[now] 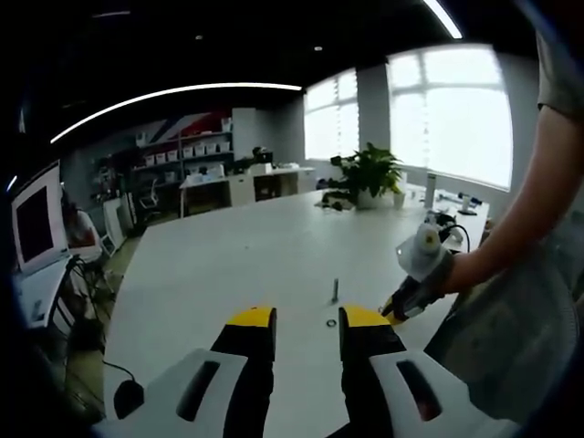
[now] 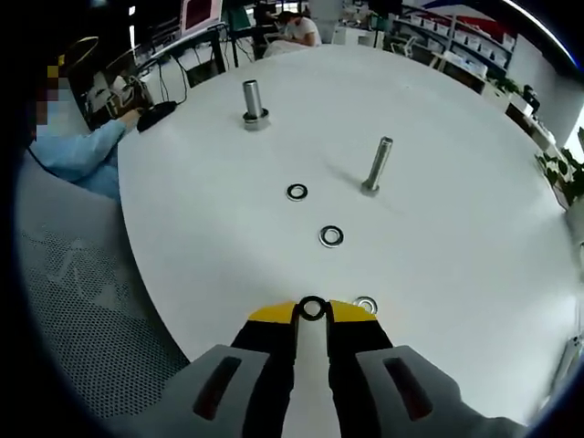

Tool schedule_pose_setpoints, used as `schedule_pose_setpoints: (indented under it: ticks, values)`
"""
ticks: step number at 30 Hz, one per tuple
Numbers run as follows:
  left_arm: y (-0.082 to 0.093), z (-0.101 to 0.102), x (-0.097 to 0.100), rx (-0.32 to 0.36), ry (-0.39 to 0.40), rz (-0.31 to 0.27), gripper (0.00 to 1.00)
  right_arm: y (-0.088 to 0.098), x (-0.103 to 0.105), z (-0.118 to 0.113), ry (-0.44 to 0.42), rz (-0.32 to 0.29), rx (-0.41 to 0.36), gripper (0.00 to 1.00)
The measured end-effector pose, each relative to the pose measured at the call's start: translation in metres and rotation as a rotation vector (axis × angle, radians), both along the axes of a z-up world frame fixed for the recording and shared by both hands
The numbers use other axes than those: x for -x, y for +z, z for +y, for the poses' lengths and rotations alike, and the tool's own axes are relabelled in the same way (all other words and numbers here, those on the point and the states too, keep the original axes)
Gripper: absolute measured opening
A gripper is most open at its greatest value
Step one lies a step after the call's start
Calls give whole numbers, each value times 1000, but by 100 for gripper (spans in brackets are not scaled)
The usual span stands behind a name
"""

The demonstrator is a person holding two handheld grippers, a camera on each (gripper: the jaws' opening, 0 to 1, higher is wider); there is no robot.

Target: Place the washer onto the threaded stud by aligning its center hole with the stud, sliding it down to the base, and recovering from edge contact or off-axis alignment until the washer reaches the visible bottom stop.

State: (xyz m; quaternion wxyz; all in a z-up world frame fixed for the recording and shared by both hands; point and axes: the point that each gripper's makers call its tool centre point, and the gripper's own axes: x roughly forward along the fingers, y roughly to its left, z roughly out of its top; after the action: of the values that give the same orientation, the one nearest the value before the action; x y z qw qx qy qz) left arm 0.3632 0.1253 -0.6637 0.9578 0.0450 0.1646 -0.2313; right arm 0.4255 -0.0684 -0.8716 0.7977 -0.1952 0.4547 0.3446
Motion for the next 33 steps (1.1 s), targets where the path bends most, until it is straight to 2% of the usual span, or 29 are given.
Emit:
schedule_pose_setpoints:
  ticks: [15,33]
  values:
    - [0,1,-1,0,7,1,26,22,-25,-3,-22,-49,-31,14]
    - [0,0,0,0,0,-4,26,55,-55,10,-25,-119,-79,14]
